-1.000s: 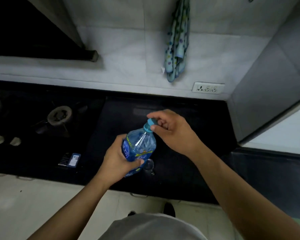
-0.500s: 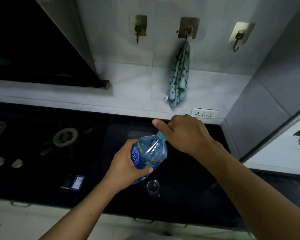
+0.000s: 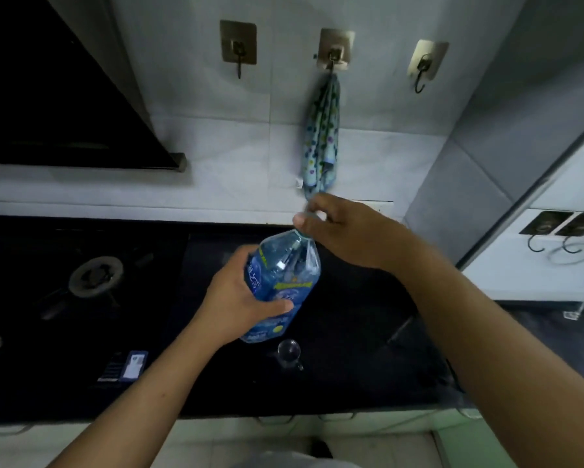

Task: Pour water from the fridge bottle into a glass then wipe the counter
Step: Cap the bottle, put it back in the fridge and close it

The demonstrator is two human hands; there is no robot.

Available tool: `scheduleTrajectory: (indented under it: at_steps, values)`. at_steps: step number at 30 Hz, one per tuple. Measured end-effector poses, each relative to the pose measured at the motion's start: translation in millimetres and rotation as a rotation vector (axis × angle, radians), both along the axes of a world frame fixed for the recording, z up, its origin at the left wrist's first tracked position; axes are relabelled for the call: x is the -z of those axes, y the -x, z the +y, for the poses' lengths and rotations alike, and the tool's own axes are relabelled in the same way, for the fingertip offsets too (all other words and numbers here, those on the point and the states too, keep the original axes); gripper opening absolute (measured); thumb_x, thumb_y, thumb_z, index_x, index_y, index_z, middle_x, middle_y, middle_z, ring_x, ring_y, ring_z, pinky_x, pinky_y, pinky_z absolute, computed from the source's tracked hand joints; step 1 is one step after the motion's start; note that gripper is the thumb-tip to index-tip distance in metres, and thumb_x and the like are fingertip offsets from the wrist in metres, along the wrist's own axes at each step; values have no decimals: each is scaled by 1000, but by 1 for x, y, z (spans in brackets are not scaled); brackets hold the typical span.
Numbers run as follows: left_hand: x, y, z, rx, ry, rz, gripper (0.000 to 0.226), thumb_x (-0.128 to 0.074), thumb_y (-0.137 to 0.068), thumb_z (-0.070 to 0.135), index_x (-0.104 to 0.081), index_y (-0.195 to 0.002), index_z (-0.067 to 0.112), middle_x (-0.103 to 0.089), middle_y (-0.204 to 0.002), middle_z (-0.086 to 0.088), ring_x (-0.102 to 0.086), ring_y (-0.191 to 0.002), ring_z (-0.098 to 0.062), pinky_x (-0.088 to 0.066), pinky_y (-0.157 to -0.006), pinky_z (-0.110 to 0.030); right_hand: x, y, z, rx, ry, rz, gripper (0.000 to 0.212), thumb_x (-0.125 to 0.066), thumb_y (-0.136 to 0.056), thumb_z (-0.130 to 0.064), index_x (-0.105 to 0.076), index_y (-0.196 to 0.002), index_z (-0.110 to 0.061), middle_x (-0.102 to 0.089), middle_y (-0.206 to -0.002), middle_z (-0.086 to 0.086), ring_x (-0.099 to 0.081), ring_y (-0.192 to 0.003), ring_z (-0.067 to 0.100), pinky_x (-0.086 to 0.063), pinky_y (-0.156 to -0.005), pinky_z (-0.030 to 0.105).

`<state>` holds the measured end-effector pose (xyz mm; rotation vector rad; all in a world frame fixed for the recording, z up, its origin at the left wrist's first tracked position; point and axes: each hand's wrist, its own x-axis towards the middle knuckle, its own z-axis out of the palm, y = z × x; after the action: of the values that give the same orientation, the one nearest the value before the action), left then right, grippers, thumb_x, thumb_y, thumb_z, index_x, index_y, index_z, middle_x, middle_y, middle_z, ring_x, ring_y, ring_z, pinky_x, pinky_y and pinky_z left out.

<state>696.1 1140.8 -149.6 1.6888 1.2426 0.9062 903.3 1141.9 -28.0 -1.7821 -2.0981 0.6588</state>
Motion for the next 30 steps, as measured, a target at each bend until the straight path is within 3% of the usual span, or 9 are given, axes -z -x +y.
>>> scheduleTrajectory:
  at_steps: [4, 8, 12, 15, 19, 22, 24, 28, 30]
  values:
    - [-10, -5, 5, 98, -15, 7, 78, -99, -52, 22, -55, -115, 35, -68, -103, 21, -66, -95, 6, -51, -80, -12, -20, -9, -8, -57, 1, 76, 13, -59, -97, -36, -61, -98, -23, -59, -85, -11, -57, -75, 6, -47, -70, 28]
    - [-15, -22, 4, 98, -67, 29, 77, -98, -50, 25, -53, -111, 39, -66, -102, 24, -65, -94, 8, -49, -81, -10, -1, -10, -7, 284, -136, -365, 55, -44, -95, -63, -37, -64, -19, -43, -66, 0, -46, -70, 27, -30, -61, 32]
    - [-19, -18, 17, 349, 130, -190, 86, -96, -44, 24, -59, -122, 33, -72, -115, 4, -70, -107, -16, -58, -92, -40, 4, -31, -31, -142, -589, -215, 37, -51, -99, -44, -41, -76, -16, -40, -65, -3, -44, -63, 25, -31, -57, 32]
    - [-35, -21, 19, 584, 226, -162, 93, -95, -52, 0, -55, -135, 19, -71, -122, -6, -70, -111, -24, -59, -89, -42, 2, -51, -35, -287, -583, -40, 28, -50, -98, -30, -50, -88, -5, -48, -80, 5, -46, -70, 25, -40, -63, 39]
    - [-46, -46, 6, 475, 66, 47, 85, -99, -53, 11, -57, -125, 28, -72, -115, 11, -69, -105, -8, -57, -91, -30, 18, -55, -41, 56, -563, -67, 40, -40, -95, -40, -40, -64, -14, -46, -59, 4, -45, -55, 29, -37, -54, 36]
    - [-39, -65, -10, 271, -138, 200, 79, -97, -54, 23, -55, -120, 32, -65, -110, 17, -64, -98, -5, -52, -86, -19, 22, -64, -34, 430, -172, -308, 60, -35, -97, -55, -54, -62, -10, -55, -67, 12, -61, -76, 37, -43, -68, 34]
    - [-39, -66, -11, 287, -130, 142, 80, -97, -53, 21, -55, -120, 32, -67, -112, 13, -65, -100, -7, -54, -91, -26, 21, -73, -41, 277, -343, -394, 59, -36, -98, -57, -42, -58, -15, -42, -57, 4, -57, -65, 36, -38, -62, 33]
    - [-51, -57, -5, 593, 129, -41, 86, -92, -53, 0, -57, -130, 18, -70, -120, -5, -68, -108, -16, -57, -92, -32, -3, -87, -64, -404, -744, -192, 36, -44, -96, -38, -41, -70, -14, -36, -69, -4, -39, -58, 22, -32, -53, 34]
    - [-54, -67, -12, 646, 190, -54, 83, -91, -56, -5, -57, -128, 16, -71, -119, -10, -69, -107, -21, -58, -90, -35, -4, -95, -64, -352, -763, -222, 38, -40, -95, -35, -46, -66, -12, -36, -67, -4, -43, -57, 26, -33, -53, 34]
